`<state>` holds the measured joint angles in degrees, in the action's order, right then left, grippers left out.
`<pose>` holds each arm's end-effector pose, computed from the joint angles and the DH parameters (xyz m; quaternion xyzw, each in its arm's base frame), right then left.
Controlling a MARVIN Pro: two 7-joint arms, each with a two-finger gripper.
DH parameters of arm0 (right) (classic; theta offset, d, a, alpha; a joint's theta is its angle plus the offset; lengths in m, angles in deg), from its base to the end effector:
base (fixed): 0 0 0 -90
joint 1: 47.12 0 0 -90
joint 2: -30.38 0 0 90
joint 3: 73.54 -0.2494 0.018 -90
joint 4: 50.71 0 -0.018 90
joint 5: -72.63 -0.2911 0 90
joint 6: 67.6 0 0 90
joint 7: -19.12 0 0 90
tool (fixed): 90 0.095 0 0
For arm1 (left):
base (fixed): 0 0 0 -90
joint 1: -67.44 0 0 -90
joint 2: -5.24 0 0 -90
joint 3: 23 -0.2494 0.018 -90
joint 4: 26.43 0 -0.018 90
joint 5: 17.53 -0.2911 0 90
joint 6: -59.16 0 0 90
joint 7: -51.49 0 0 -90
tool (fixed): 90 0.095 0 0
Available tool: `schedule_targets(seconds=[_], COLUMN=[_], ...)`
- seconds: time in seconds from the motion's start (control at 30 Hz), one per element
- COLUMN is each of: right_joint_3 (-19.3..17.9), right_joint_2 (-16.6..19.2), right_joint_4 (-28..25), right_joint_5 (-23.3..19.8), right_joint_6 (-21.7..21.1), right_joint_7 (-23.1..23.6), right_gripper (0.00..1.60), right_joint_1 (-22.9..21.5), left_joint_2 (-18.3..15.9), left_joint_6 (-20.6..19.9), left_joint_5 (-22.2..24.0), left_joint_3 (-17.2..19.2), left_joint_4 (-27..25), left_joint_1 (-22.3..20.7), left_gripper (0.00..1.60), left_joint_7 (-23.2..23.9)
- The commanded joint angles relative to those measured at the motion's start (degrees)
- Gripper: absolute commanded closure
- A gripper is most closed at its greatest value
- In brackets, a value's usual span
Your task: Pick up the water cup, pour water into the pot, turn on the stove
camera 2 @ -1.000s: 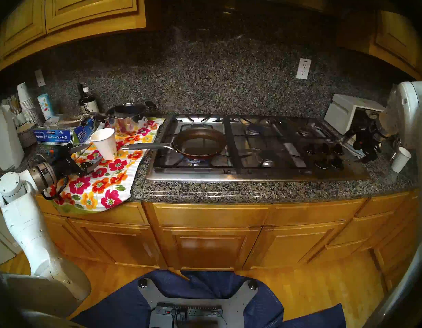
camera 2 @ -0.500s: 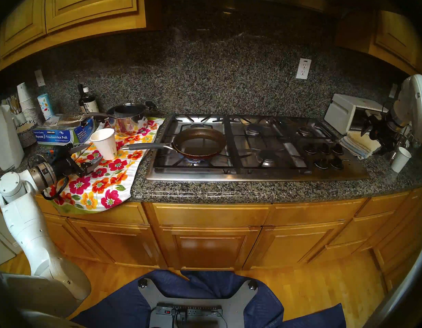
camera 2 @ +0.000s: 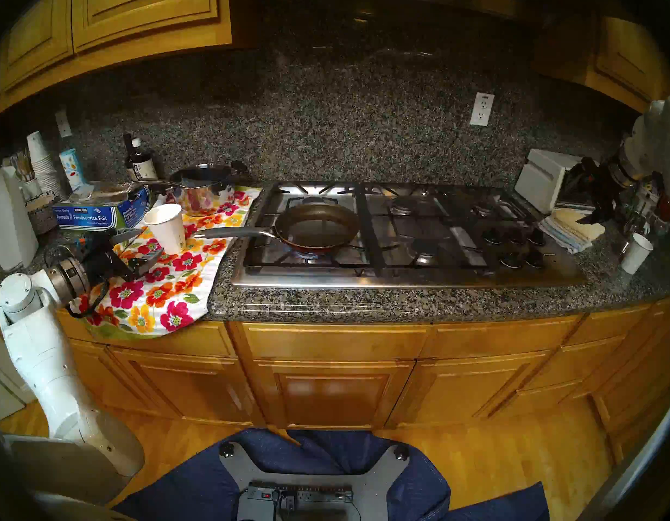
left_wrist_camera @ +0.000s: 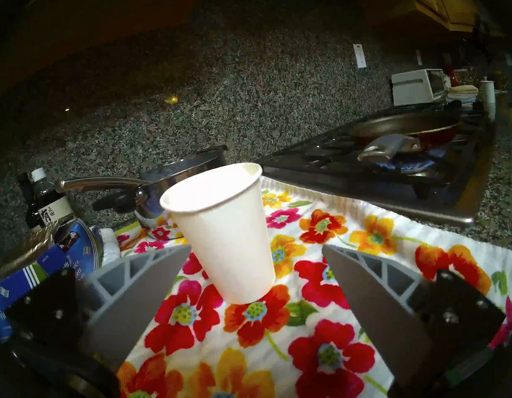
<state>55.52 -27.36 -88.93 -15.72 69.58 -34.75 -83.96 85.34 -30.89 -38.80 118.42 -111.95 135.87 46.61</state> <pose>0.4248 -0.3674 0.0216 0.6555 0.6823 0.1888 0.2630 0.3509 0.2421 -0.1706 0.6976 -0.2904 0.6522 0.0608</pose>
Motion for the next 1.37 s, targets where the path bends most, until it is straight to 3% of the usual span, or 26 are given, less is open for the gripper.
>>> schedule_targets(seconds=[0.0,0.4,0.67,0.97,1.33], right_joint_3=[-3.4,-11.1,-15.9,-19.4,-22.6], right_joint_2=[0.9,3.3,5.0,6.4,7.6], right_joint_4=[-0.2,0.5,3.4,8.5,15.6], right_joint_5=[-6.3,-17.8,-24.5,-28.6,-31.0], right_joint_6=[-4.3,-14.2,-22.5,-29.8,-34.6], right_joint_7=[4.2,12.8,17.0,22.1,26.9], right_gripper=[0.00,0.00,0.00,0.00,0.00], right_joint_1=[-6.0,-9.3,-8.7,-6.2,-1.8], left_joint_2=[-0.5,-0.5,-0.5,-0.5,-0.5], left_joint_6=[0.0,0.0,0.0,0.0,-0.1], left_joint_5=[0.8,0.9,1.0,1.2,1.3], left_joint_3=[0.0,0.0,0.1,0.1,0.2], left_joint_4=[-1.1,-1.1,-1.2,-1.2,-1.2], left_joint_1=[-1.5,-1.5,-1.6,-1.6,-1.7], left_gripper=[0.00,0.00,0.00,0.00,0.00], left_joint_7=[-0.1,-0.1,-0.1,-0.1,-0.1])
